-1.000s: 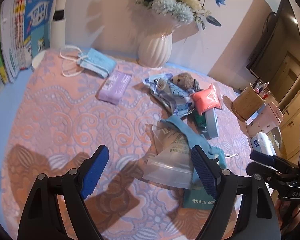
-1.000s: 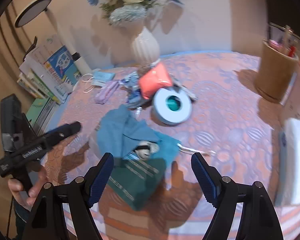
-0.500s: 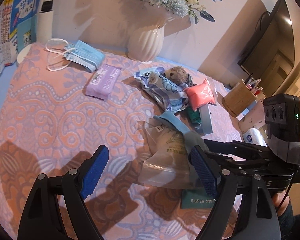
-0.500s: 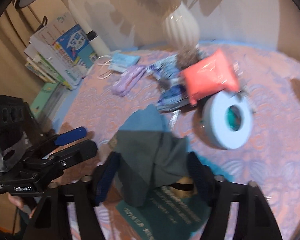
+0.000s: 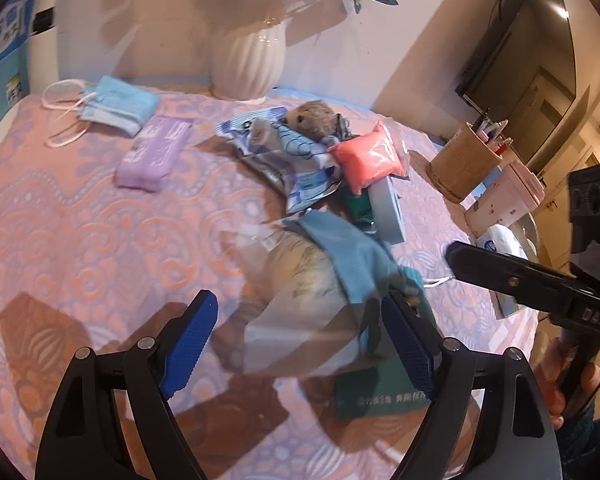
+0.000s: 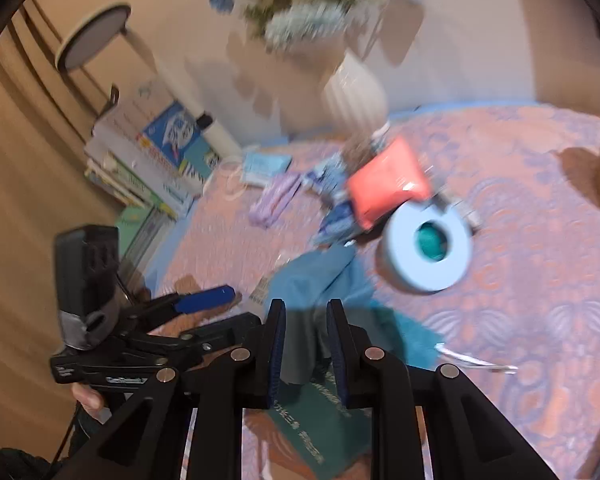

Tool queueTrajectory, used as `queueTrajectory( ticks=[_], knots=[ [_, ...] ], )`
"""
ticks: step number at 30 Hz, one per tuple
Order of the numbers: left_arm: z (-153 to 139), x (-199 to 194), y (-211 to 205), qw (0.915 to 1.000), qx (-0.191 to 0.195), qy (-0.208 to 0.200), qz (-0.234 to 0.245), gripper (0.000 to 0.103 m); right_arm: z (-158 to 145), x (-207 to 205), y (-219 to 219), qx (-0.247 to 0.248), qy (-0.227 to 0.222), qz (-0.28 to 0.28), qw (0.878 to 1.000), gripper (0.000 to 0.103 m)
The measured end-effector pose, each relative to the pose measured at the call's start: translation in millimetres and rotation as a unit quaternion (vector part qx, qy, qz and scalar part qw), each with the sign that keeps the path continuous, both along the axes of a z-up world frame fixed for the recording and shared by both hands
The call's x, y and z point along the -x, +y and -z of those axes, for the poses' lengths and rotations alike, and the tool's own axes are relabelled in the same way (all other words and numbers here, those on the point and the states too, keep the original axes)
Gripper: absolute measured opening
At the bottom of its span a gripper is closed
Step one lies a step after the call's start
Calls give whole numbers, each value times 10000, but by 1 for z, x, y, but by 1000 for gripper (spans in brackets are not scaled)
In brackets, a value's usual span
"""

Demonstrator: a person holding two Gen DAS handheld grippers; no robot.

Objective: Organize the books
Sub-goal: 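Return to the bed and grasp the blue cloth pouch with the right tool, then grasp the clear makeup-sponge bag with the left tool, then carry the sponge bag with left tool while right tool carries the pouch to the basket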

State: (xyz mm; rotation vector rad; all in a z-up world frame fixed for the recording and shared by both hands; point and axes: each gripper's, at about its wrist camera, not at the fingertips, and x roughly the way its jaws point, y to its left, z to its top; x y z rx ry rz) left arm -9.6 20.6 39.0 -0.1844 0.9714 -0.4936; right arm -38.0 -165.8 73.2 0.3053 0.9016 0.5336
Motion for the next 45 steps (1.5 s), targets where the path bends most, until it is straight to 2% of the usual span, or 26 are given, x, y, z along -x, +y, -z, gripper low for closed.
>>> queueTrajectory(
  ticks=[2, 4, 6, 7, 8, 12, 13, 15, 16, 17, 19, 24, 30, 31, 32, 34, 35, 38, 42, 43, 44, 45],
  knots=[
    [-1, -5, 1, 9999, -6, 21, -104, 81, -6, 3, -5, 138, -47, 13, 9999, 21],
    [-3, -6, 11, 9993, 298, 46, -216, 81, -7, 1, -1, 276, 78, -123, 9995, 22],
    [-6, -5, 23, 9982, 491, 56, -336, 81, -2, -3, 9, 388, 278, -323, 9983, 38],
    [-7, -4, 27, 9980, 503, 43, -384, 81, 1, -7, 15, 449, 331, -374, 9977, 58],
    [-9, -2, 30, 9980, 469, 24, -434, 81, 4, -9, 20, 477, 322, -397, 9976, 63],
    [-13, 1, 32, 9986, 352, 2, -406, 81, 15, -24, 37, 443, 335, -562, 9969, 63],
    [-13, 1, 30, 9987, 352, 1, -371, 81, 19, -29, 39, 469, 393, -554, 9966, 62],
    [-12, 0, 26, 9989, 347, 4, -307, 81, 31, -37, 41, 379, 595, -613, 9956, 42],
    [-10, -1, 23, 9991, 344, 15, -267, 81, 34, -37, 40, 304, 650, -669, 9952, 28],
    [-9, -1, 22, 9991, 344, 27, -239, 81, 35, -36, 38, 231, 663, -681, 9952, 21],
    [-6, -3, 17, 9992, 342, 65, -178, 81, 30, -30, 29, 82, 537, -574, 9969, 13],
    [-1, -8, 2, 9992, 342, 202, -20, 81, 5, -10, -5, -113, 107, -169, 9997, 12],
    [4, -12, -26, 9994, 178, 267, 155, 81, -10, 3, -39, 86, -2, 239, 9997, 12],
    [5, -13, -31, 9995, 110, 263, 141, 73, -9, 4, -43, 181, 34, 272, 9995, 12],
    [8, -14, -35, 9995, 40, 266, 159, 58, -8, 5, -46, 278, 55, 297, 9992, 12],
    [11, -15, -39, 9997, -74, 215, 129, 50, -5, 9, -52, 567, 37, 395, 9976, 12],
    [10, -14, -38, 9998, -79, 176, 105, 39, -2, 12, -56, 720, 63, 413, 9965, 12],
    [8, -12, -28, 9999, 32, 118, -1, 34, 9, 17, -61, 820, 249, 264, 9960, 13],
    [5, -8, -17, 9999, 56, 69, -107, 34, 27, 17, -62, 928, 498, 211, 9942, 23],
    [4, -6, -16, 9999, 36, 40, -114, 34, 31, 16, -63, 931, 537, 237, 9939, 32],
    [3, -5, -15, 9999, 22, 16, -116, 34, 33, 14, -63, 943, 554, 269, 9936, 47],
    [2, -3, -14, 9999, 9, -9, -120, 34, 35, 12, -63, 955, 558, 321, 9933, 55]
  ],
)
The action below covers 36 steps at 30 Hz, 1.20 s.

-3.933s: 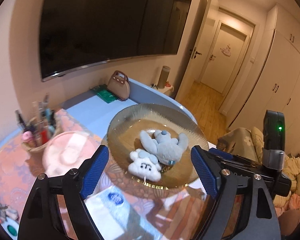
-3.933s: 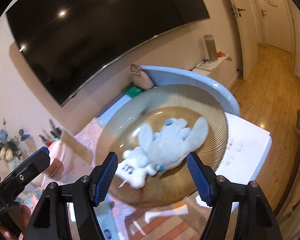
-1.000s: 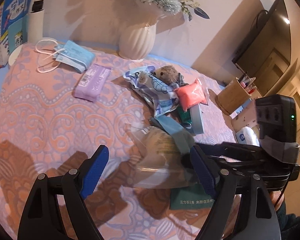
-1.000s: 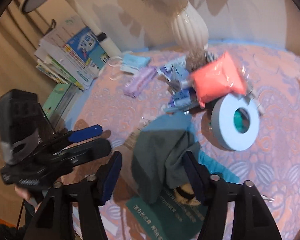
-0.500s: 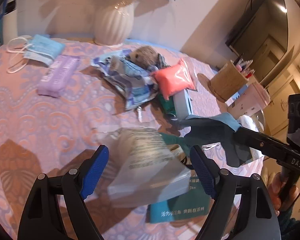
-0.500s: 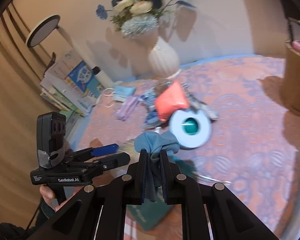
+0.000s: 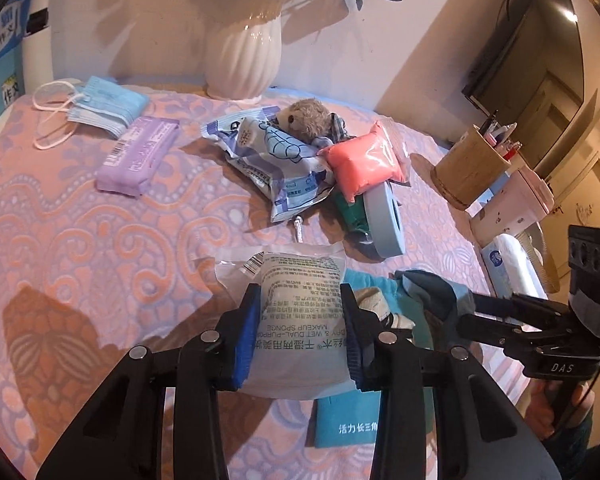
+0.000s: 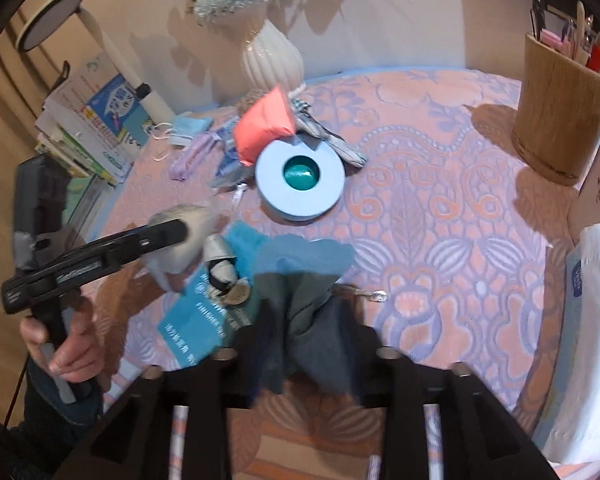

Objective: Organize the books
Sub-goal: 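Carry the sponge bag with left tool while right tool carries the pouch to the basket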

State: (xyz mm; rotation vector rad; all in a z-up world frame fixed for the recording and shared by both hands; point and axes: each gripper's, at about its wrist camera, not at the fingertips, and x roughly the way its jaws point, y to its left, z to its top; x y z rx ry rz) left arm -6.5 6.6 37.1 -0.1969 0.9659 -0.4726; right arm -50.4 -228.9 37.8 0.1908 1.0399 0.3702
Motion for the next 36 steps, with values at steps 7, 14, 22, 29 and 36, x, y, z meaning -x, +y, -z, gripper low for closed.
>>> queueTrajectory(
  ticks=[7, 14, 22, 29, 36],
  knots=[
    [-6, 5, -4, 9999, -26, -93, 67, 34, 13, -12, 7, -185, -43, 59, 9998, 55],
    [-31, 18, -16, 9989, -27, -438, 166, 34, 4, 2, 1, 16, -344, 178, 9992, 19],
    [-79, 29, -60, 9933, 40, -1039, 510, 34, -62, 32, -27, 130, -1288, 552, 9900, 19],
    [-113, 25, -138, 9842, 173, -1359, 1119, 34, -104, 55, -77, 330, -1700, 1146, 9782, 19],
    [-134, 22, -243, 9659, 270, -1651, 1977, 34, -135, 75, -176, 467, -1842, 2229, 9561, 19]
  ],
)
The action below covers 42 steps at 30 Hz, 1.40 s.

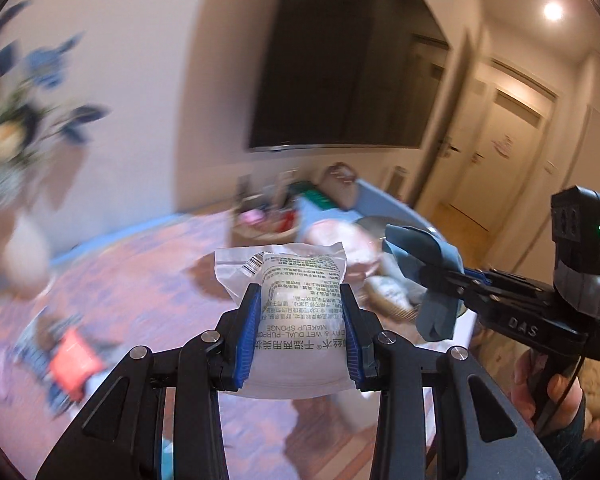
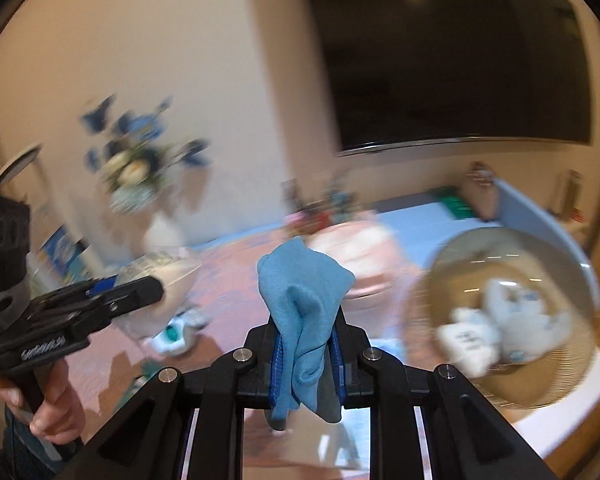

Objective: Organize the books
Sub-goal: 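Carry the sponge bag with left tool while right tool carries the pouch to the basket, then return both open tools to the bed items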

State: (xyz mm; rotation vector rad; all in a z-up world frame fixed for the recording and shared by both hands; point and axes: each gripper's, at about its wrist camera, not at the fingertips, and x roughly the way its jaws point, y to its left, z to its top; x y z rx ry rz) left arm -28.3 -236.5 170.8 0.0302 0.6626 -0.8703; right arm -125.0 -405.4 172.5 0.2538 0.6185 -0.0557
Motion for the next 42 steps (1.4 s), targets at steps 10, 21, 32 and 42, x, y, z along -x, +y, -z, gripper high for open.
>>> queueTrajectory(
  ticks=[10, 21, 32, 42],
  knots=[
    [-4, -8, -104, 9977, 2, -31, 682, 34, -1, 11, -109, -285, -62, 860, 9959, 19],
    [7, -9, -206, 9969, -89, 258, 733, 37, 42, -6, -188, -449, 774, 1679, 9817, 22],
    [-4, 5, -189, 9968, -20, 131, 788, 80, 41, 18, -190, -333, 846, 1845, 9786, 58],
    [-24, 24, -62, 9994, 244, -71, 244, 80, 17, 18, -99, -19, 835, 1072, 9907, 58]
  ],
)
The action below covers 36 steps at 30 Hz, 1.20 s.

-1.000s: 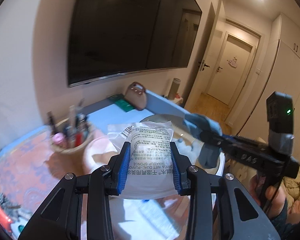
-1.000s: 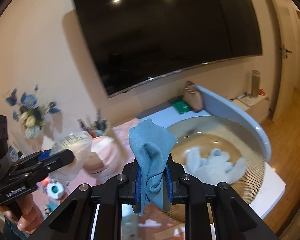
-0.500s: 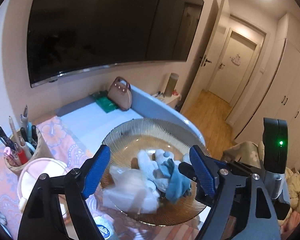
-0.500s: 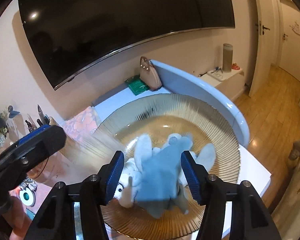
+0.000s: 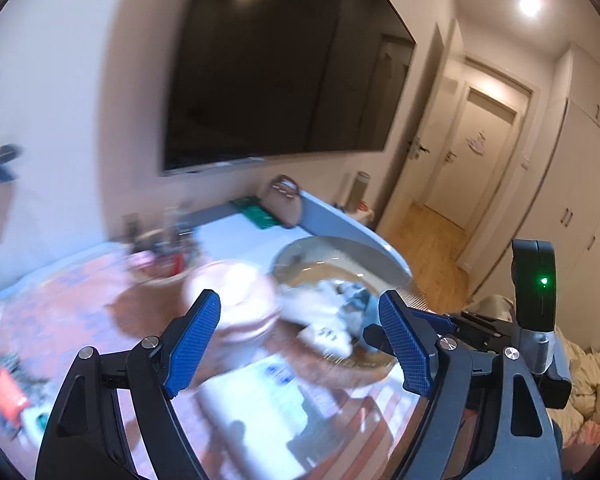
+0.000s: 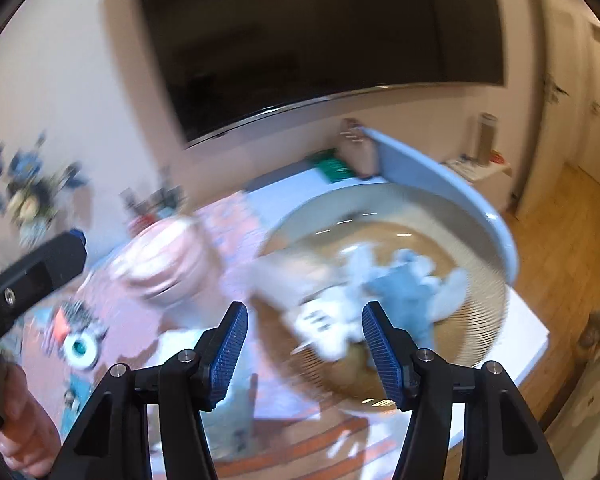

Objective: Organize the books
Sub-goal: 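Return both open tools to the bed items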

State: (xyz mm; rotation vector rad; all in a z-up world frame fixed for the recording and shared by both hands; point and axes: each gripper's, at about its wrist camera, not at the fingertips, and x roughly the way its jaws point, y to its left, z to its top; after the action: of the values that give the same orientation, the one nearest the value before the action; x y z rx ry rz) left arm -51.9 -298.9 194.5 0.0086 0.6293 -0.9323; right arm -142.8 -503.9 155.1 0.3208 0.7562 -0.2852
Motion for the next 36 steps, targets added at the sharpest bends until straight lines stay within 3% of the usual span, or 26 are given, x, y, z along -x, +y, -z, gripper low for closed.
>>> queueTrajectory(
  ticks=[3, 5, 8, 12, 18, 22, 28, 36],
  knots=[
    [-2, 7, 62, 9990, 23, -140, -424, 80, -7, -6, 51, 92, -57, -554, 9984, 61],
    [-1, 10, 105, 9968, 53, -165, -782, 80, -9, -10, 83, 83, -126, -900, 9958, 74],
    [5, 11, 165, 9896, -30, -178, -1429, 81, -5, -19, 129, 9, -236, -1357, 9905, 81],
    [28, 7, 242, 9740, -92, 18, -2263, 86, 17, -37, 184, -81, -229, -1895, 9816, 82],
    [87, -5, 331, 9421, -73, 592, -3301, 86, 88, -72, 234, -784, 11, -2258, 9710, 82],
    [133, -17, 360, 9203, -205, 882, -3807, 86, 115, -81, 246, -498, -52, -2175, 9748, 82],
    [178, -33, 379, 9003, -188, 1371, -4126, 86, 127, -91, 256, -131, 38, -2204, 9753, 82],
    [187, -36, 391, 8959, 154, 1630, -4130, 86, 137, -97, 238, -594, 242, -2017, 9773, 82]
  ],
)
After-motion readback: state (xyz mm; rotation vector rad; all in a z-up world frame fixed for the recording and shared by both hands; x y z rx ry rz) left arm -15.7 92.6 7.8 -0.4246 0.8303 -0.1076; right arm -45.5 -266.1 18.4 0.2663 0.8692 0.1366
